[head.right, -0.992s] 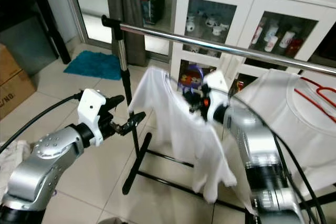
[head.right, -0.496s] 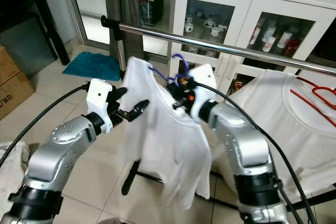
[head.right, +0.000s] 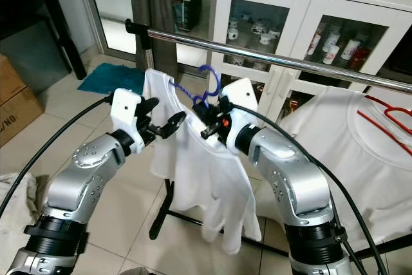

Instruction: Hang hanger

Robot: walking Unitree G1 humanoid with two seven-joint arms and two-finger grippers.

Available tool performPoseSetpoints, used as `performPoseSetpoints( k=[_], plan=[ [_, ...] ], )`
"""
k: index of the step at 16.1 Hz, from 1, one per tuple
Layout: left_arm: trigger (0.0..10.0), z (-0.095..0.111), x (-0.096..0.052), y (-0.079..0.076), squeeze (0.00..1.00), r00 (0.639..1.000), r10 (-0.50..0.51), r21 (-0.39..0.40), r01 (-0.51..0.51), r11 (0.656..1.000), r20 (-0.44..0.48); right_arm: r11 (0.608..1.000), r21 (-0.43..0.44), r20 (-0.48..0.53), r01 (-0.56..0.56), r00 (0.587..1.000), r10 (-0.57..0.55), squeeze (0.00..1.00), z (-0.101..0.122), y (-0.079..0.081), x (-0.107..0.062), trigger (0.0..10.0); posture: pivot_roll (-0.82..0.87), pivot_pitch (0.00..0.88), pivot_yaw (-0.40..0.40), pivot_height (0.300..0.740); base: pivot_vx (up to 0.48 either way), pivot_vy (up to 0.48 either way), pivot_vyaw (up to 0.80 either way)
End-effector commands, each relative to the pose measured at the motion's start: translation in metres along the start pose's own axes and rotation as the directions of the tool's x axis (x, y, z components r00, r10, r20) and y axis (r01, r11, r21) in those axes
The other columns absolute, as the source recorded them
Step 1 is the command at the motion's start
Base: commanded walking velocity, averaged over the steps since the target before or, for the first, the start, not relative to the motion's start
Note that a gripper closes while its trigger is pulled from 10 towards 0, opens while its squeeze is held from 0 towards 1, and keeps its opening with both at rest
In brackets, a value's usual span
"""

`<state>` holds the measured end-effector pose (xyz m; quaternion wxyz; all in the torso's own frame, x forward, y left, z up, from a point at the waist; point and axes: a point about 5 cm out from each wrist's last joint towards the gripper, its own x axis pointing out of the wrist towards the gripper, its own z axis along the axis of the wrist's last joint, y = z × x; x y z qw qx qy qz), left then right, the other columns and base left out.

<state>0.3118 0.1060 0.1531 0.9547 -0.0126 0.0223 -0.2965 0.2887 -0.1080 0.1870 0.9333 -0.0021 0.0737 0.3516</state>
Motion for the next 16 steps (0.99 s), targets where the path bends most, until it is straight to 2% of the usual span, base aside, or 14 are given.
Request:
performPoseSetpoints(
  k=[1, 4, 5, 6, 7, 11, 16],
  plan=[
    [10.0, 0.002, 0.003, -0.001, 0.0, 1.0, -0.018, 0.007, 0.018, 1.0, 0.006, 1.0, -0.017, 0.038, -0.009, 0.999, 0.01, 0.0, 0.01, 0.004, -0.002, 0.0, 0.08, 0.0, 0.001, 0.74, 0.0, 0.0, 0.0],
    [10.0, 0.002, 0.007, 0.016, 0.0, 0.997, 0.081, 0.042, -0.08, 0.996, -0.004, 0.999, -0.029, 0.034, -0.043, 0.998, 0.044, 0.0, 0.011, 0.008, -0.003, 0.0, 0.08, 0.0, 0.004, 0.74, 0.0, 0.0, 0.0],
    [5.4, 0.001, 0.007, 0.018, 0.0, 0.995, 0.097, 0.049, -0.096, 0.994, -0.011, 0.999, -0.027, 0.037, -0.044, 0.998, 0.045, 0.0, 0.012, 0.008, -0.004, 0.0, 0.08, 0.0, 0.004, 0.74, 0.0, 0.0, 0.0],
    [3.4, 0.001, 0.006, 0.021, 0.0, 0.994, 0.111, 0.056, -0.11, 0.992, -0.016, 0.999, -0.025, 0.041, -0.046, 0.998, 0.047, 0.0, 0.013, 0.008, -0.004, 0.0, 0.08, 0.0, 0.004, 0.74, 0.0, 0.0, 0.0],
    [0.0, 0.0, 0.007, 0.023, 0.0, 0.992, 0.128, 0.062, -0.127, 0.99, -0.015, 0.998, -0.021, 0.046, -0.052, 0.998, 0.053, 0.0, 0.014, 0.008, -0.005, 0.0, 0.08, 0.0, 0.007, 0.74, 0.0, 0.0, 0.0],
    [0.0, 0.002, 0.011, 0.018, 0.0, 0.997, 0.082, 0.058, -0.082, 0.995, 0.005, 0.999, -0.012, 0.049, -0.051, 0.997, 0.052, 0.0, 0.015, 0.005, -0.009, 0.0, 0.08, 0.0, 0.012, 0.74, 0.0, 0.0, 0.0],
    [0.0, 0.002, 0.014, 0.018, 0.0, 0.997, 0.076, 0.062, -0.077, 0.995, 0.011, 0.999, 0.005, 0.032, -0.052, 0.998, 0.052, 0.0, 0.013, 0.004, -0.009, 0.0, 0.08, 0.0, 0.014, 0.74, 0.0, 0.0, 0.0]
  ],
)
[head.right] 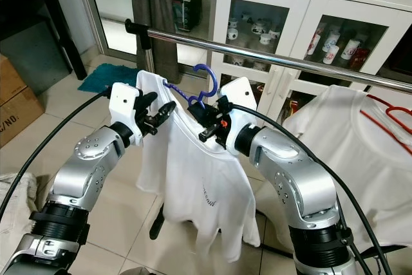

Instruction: Hang hanger

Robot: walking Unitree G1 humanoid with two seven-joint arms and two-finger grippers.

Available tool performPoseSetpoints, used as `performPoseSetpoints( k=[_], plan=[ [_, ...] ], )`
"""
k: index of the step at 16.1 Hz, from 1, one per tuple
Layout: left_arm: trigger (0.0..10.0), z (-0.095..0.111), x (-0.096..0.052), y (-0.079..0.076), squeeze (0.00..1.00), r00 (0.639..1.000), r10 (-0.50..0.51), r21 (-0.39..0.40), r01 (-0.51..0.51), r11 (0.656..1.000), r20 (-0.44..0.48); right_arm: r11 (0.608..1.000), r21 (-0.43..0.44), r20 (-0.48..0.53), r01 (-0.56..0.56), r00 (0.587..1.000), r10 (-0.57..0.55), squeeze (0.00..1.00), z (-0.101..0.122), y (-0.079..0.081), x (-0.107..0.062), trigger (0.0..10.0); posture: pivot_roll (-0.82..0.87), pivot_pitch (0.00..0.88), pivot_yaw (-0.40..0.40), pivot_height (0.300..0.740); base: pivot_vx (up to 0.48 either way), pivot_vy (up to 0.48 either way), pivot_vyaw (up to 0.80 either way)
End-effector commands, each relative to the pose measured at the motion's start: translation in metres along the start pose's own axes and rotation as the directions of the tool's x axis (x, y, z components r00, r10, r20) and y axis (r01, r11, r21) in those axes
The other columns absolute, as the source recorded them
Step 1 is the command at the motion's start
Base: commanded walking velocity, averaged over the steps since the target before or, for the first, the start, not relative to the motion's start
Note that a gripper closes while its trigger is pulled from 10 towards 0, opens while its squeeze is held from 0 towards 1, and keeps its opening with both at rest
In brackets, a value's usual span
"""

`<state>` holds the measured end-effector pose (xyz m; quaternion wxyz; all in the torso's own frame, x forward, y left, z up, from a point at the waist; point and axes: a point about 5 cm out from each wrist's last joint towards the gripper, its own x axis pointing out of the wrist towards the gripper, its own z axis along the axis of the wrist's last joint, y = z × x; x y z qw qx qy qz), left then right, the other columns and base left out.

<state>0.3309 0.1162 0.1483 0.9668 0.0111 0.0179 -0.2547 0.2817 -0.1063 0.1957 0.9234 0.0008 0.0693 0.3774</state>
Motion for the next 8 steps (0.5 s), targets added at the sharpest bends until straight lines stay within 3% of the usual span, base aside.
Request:
performPoseSetpoints(
  k=[1, 8],
  plan=[
    [0.0, 0.0056, 0.0037, -0.0009, 0.0, 1.0, -0.011, 0.016, 0.011, 1.0, 0.014, 1.0, 0.008, 0.023, 0.005, 1.0, -0.005, 0.0, 0.0054, -0.0026, -0.0039, 0.0, 0.08, 0.0, 0.015, 0.74, 0.0, 0.0, 0.0],
    [0.0, 0.0058, 0.0051, -0.0004, 0.0, 1.0, -0.015, 0.017, 0.014, 1.0, 0.018, 0.999, 0.03, 0.031, 0.017, 0.999, -0.018, 0.0, 0.0052, 0.0001, -0.0034, 0.0, 0.08, 0.0, 0.019, 0.74, 0.0, 0.0, 0.0]
  ],
)
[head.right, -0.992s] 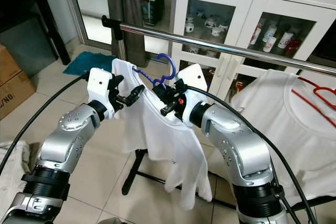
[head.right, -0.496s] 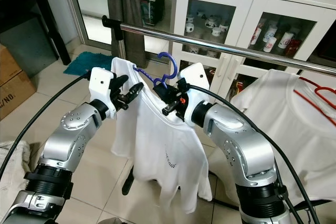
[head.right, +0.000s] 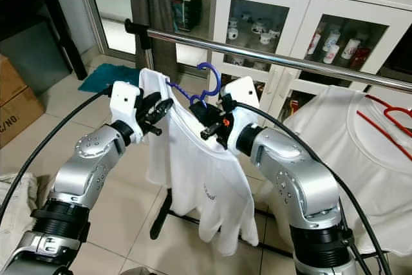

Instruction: Hang hanger

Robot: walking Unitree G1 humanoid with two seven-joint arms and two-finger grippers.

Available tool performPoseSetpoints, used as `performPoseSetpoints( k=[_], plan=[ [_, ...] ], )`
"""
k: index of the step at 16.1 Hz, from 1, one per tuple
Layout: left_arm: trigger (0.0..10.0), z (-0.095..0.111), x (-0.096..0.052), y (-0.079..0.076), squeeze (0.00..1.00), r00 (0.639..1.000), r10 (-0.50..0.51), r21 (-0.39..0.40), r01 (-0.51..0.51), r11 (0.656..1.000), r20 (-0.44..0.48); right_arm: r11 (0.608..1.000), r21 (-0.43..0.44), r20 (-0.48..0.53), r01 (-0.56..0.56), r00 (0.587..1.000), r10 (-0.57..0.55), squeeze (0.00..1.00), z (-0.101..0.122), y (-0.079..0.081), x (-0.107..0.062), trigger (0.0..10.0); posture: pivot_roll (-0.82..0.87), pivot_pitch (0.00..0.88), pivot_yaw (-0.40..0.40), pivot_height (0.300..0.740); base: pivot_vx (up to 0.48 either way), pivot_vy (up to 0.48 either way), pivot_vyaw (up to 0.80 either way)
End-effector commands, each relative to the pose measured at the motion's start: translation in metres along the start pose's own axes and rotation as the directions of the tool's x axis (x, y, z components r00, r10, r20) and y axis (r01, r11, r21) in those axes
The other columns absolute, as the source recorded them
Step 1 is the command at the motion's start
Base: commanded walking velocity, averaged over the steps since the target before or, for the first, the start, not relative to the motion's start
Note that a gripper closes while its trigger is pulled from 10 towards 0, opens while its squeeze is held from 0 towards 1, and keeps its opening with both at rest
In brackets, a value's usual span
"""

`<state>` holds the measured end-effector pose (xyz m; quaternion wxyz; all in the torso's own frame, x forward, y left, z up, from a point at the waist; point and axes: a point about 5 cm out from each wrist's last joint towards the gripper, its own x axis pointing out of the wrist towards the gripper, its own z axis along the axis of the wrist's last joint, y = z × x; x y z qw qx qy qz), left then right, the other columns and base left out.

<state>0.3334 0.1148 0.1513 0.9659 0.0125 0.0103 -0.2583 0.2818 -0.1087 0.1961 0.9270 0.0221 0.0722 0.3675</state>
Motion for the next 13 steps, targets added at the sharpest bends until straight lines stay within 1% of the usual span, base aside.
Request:
performPoseSetpoints(
  k=[1, 3, 5, 7, 9, 10, 11, 13],
  plan=[
    [0.0, 0.003, 0.002, 0.0, 0.0, 1.0, -0.007, 0.01, 0.007, 1.0, 0.004, 1.0, -0.012, 0.023, 0.006, 1.0, -0.006, 0.0, 0.005, 0.001, -0.001, 0.0, 0.08, 0.0, 0.019, 0.74, 0.0, 0.0, 0.0],
    [0.0, 0.003, 0.003, 0.0, 0.0, 1.0, -0.006, 0.009, 0.006, 1.0, 0.005, 1.0, -0.01, 0.023, 0.009, 1.0, -0.008, 0.0, 0.005, 0.001, -0.001, 0.0, 0.08, 0.0, 0.018, 0.74, 0.0, 0.0, 0.0],
    [0.0, 0.003, 0.003, 0.001, 0.0, 1.0, -0.006, 0.004, 0.006, 1.0, 0.01, 1.0, -0.014, 0.015, -0.015, 1.0, 0.015, 0.0, 0.005, 0.002, -0.001, 0.0, 0.08, 0.0, 0.017, 0.74, 0.0, 0.0, 0.0],
    [0.0, 0.004, 0.002, 0.002, 0.0, 1.0, 0.001, -0.023, 0.0, 1.0, 0.022, 0.999, -0.035, 0.018, -0.024, 1.0, 0.025, 0.0, 0.006, 0.002, -0.002, 0.0, 0.08, 0.0, 0.015, 0.74, 0.0, 0.0, 0.0],
    [0.0, 0.011, 0.0, 0.004, 0.0, 0.997, -0.013, -0.072, 0.018, 0.997, 0.072, 0.998, -0.063, 0.008, -0.021, 1.0, 0.021, 0.0, 0.004, 0.001, -0.003, 0.0, 0.08, 0.0, 0.015, 0.74, 0.0, 0.0, 0.0],
    [0.0, 0.017, -0.002, 0.003, 0.0, 0.994, -0.046, -0.089, 0.055, 0.995, 0.1, 0.996, -0.084, -0.011, -0.006, 1.0, 0.005, 0.0, 0.002, -0.001, -0.003, 0.0, 0.08, 0.0, 0.017, 0.74, 0.0, 0.0, 0.0],
    [0.0, 0.019, -0.003, 0.003, 0.0, 0.992, -0.058, -0.093, 0.068, 0.993, 0.112, 0.996, -0.092, -0.018, -0.001, 1.0, -0.001, 0.0, 0.001, -0.002, -0.003, 0.0, 0.08, 0.0, 0.017, 0.74, 0.0, 0.0, 0.0],
    [0.0, 0.035, -0.013, 0.004, 0.0, 0.976, -0.114, -0.098, 0.133, 0.986, 0.185, 0.991, -0.13, -0.058, 0.03, 0.998, -0.037, 0.0, -0.006, -0.006, -0.005, 0.0, 0.07, 0.0, 0.02, 0.74, 0.0, 0.0, 0.0]
  ],
)
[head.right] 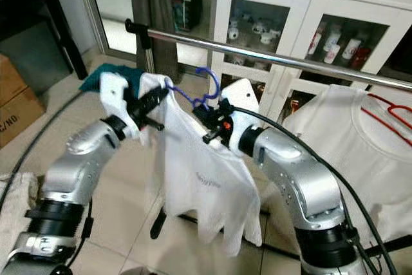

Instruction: Hang hanger

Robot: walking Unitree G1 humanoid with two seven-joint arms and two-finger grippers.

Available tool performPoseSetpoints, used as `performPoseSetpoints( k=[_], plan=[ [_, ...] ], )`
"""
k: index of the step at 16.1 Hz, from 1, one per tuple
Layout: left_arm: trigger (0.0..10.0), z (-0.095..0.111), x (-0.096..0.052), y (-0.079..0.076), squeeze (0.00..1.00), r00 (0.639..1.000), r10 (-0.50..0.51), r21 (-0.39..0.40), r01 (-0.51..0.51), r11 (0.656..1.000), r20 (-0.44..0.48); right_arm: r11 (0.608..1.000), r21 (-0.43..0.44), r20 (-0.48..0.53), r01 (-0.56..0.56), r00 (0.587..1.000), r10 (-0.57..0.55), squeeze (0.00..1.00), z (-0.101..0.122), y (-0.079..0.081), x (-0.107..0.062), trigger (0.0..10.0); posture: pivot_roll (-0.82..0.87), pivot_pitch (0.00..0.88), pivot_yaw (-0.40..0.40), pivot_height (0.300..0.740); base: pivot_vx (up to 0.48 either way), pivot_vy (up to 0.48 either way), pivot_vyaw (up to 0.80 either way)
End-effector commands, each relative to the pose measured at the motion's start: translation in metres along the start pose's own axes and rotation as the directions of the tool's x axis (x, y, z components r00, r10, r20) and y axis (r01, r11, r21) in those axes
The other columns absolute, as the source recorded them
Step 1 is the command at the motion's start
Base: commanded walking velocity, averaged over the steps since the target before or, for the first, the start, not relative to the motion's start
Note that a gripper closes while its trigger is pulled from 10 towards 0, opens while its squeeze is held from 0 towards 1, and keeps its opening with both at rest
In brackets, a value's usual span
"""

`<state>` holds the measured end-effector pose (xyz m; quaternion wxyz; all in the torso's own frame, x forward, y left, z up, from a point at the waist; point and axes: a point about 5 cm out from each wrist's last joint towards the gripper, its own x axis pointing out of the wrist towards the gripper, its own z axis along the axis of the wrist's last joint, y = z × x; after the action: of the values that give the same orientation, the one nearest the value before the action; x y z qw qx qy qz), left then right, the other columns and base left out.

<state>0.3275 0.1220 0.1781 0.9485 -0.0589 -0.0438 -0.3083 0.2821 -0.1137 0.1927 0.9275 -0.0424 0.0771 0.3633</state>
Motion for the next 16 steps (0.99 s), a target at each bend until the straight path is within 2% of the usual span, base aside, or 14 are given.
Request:
performPoseSetpoints(
  k=[1, 3, 4, 5, 6, 7, 10, 12, 13, 16],
  plan=[
    [0.0, 0.017, -0.006, -0.003, 0.0, 0.996, -0.068, -0.002, 0.068, 0.998, 0.062, 0.999, -0.044, -0.027, 0.021, 0.999, -0.023, 0.0, -0.005, -0.003, -0.003, 0.0, 0.08, 0.0, 0.018, 0.74, 0.0, 0.0, 0.0],
    [0.0, 0.026, -0.011, -0.001, 0.0, 0.994, -0.084, 0.024, 0.083, 0.996, 0.071, 0.998, -0.06, -0.043, 0.021, 0.999, -0.024, 0.0, -0.008, -0.005, -0.004, 0.0, 0.08, 0.0, 0.018, 0.74, 0.0, 0.0, 0.0],
    [0.0, 0.034, -0.014, 0.014, 0.0, 0.997, -0.008, 0.067, 0.003, 0.998, 0.078, 0.997, -0.073, -0.056, 0.01, 0.998, -0.014, 0.0, -0.01, -0.007, -0.007, 0.0, 0.08, 0.0, 0.015, 0.74, 0.0, 0.0, 0.0],
    [0.0, 0.036, -0.015, 0.019, 0.0, 0.997, 0.025, 0.08, -0.032, 0.996, 0.079, 0.997, -0.076, -0.059, 0.004, 0.998, -0.009, 0.0, -0.01, -0.007, -0.009, 0.0, 0.08, 0.0, 0.015, 0.74, 0.0, 0.0, 0.0],
    [0.0, 0.043, -0.018, 0.037, 0.0, 0.987, 0.14, 0.119, -0.149, 0.982, 0.084, 0.997, -0.074, -0.05, -0.022, 0.999, 0.018, 0.0, -0.009, -0.009, -0.015, 0.0, 0.08, 0.0, 0.015, 0.74, 0.0, 0.0, 0.0],
    [0.0, 0.05, -0.024, 0.059, 0.0, 0.956, 0.281, 0.195, -0.293, 0.936, 0.088, 0.996, -0.071, -0.021, -0.052, 0.998, 0.051, 0.0, -0.006, -0.012, -0.024, 0.0, 0.08, 0.0, 0.011, 0.74, 0.0, 0.0, 0.0],
    [0.0, 0.058, -0.033, 0.084, 0.0, 0.886, 0.446, 0.228, -0.463, 0.857, 0.125, 0.987, -0.053, 0.061, -0.152, 0.986, 0.155, 0.0, 0.003, -0.011, -0.044, 0.0, 0.08, 0.0, 0.015, 0.74, 0.0, 0.0, 0.0],
    [0.0, 0.053, -0.027, 0.078, 0.0, 0.907, 0.407, 0.204, -0.42, 0.884, 0.106, 0.989, -0.032, 0.082, -0.147, 0.985, 0.15, 0.0, 0.004, -0.014, -0.049, 0.0, 0.08, 0.0, 0.019, 0.74, 0.0, 0.0, 0.0],
    [0.0, 0.042, -0.022, 0.07, 0.0, 0.926, 0.37, 0.179, -0.378, 0.908, 0.075, 0.992, 0.013, 0.13, -0.126, 0.984, 0.123, 0.0, 0.006, -0.017, -0.05, 0.0, 0.08, 0.0, 0.027, 0.74, 0.0, 0.0, 0.0],
    [0.0, 0.016, -0.009, 0.044, 0.0, 0.959, 0.282, 0.11, -0.281, 0.953, 0.009, 0.988, 0.12, 0.263, -0.097, 0.963, 0.062, 0.0, 0.017, -0.018, -0.047, 0.0, 0.07, 0.0, 0.037, 0.74, 0.0, 0.0, 0.0]
  ],
)
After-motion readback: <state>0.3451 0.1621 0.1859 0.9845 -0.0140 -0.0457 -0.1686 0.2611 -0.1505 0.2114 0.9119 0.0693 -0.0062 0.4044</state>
